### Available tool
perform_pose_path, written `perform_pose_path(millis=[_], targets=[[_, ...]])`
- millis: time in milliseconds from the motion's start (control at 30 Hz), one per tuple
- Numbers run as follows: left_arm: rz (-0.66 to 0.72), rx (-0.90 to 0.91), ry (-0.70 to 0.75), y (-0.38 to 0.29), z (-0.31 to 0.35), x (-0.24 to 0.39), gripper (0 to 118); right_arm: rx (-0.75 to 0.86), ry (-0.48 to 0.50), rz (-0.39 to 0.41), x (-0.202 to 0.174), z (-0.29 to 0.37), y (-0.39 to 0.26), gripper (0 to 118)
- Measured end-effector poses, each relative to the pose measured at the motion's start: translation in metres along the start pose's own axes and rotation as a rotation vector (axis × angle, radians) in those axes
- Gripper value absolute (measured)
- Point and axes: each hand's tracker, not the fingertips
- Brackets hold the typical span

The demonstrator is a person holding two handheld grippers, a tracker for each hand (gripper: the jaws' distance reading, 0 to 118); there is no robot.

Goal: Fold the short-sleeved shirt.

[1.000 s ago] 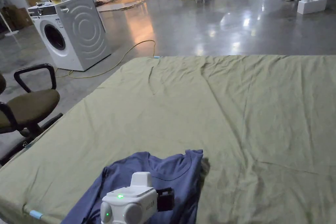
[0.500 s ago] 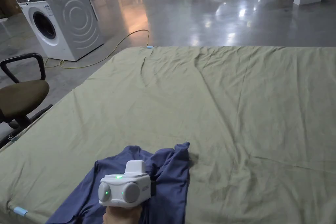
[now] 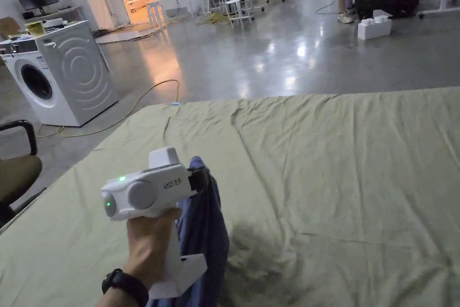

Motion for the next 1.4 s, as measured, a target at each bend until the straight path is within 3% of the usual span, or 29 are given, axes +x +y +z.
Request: perform_pose_path(millis=[167, 367, 533, 700, 800, 833, 867, 900, 967, 1133, 1233, 1400], targets=[[-0.185, -0.085, -0.17, -0.011, -0.054, 0.135, 3, -0.002, -0.06, -0.047, 0.02, 0.009, -0.01, 0], [-0.29, -0.327, -0.473, -0.148, -0.091, 0.279, 3, -0.026, -0.125, -0.117, 0.041, 0.023, -0.024, 0], [-0.463, -0.493, -0.687, -0.272, -0.066, 0.381, 3, -0.065, -0.168, -0.129, 0.05, 0.035, -0.032, 0], [-0.525, -0.575, -0.91, -0.331, -0.03, 0.43, 3, -0.087, -0.18, -0.145, 0.052, 0.039, -0.042, 0], [-0.592, -0.562, -0.899, -0.341, -0.017, 0.431, 4, -0.099, -0.17, -0.141, 0.049, 0.037, -0.043, 0], [-0.584, -0.547, -0.895, -0.337, -0.016, 0.424, 11, -0.099, -0.161, -0.142, 0.047, 0.037, -0.043, 0], [-0.527, -0.552, -0.927, -0.327, -0.015, 0.414, 23, -0.092, -0.137, -0.145, 0.045, 0.035, -0.041, 0], [-0.449, -0.58, -0.924, -0.314, -0.012, 0.404, 46, -0.082, -0.116, -0.143, 0.042, 0.033, -0.038, 0], [-0.308, -0.5, -0.897, -0.279, 0.003, 0.372, 67, -0.055, -0.079, -0.125, 0.035, 0.028, -0.028, 0], [-0.225, -0.116, -0.718, -0.182, 0.087, 0.268, 68, 0.066, 0.039, -0.054, 0.013, 0.018, 0.011, 0], [-0.27, 0.093, -0.571, -0.143, 0.144, 0.205, 68, 0.14, 0.107, -0.025, -0.002, 0.017, 0.031, 0], [-0.391, 0.326, -0.223, -0.134, 0.232, 0.138, 68, 0.208, 0.175, 0.002, -0.025, 0.014, 0.055, 0]])
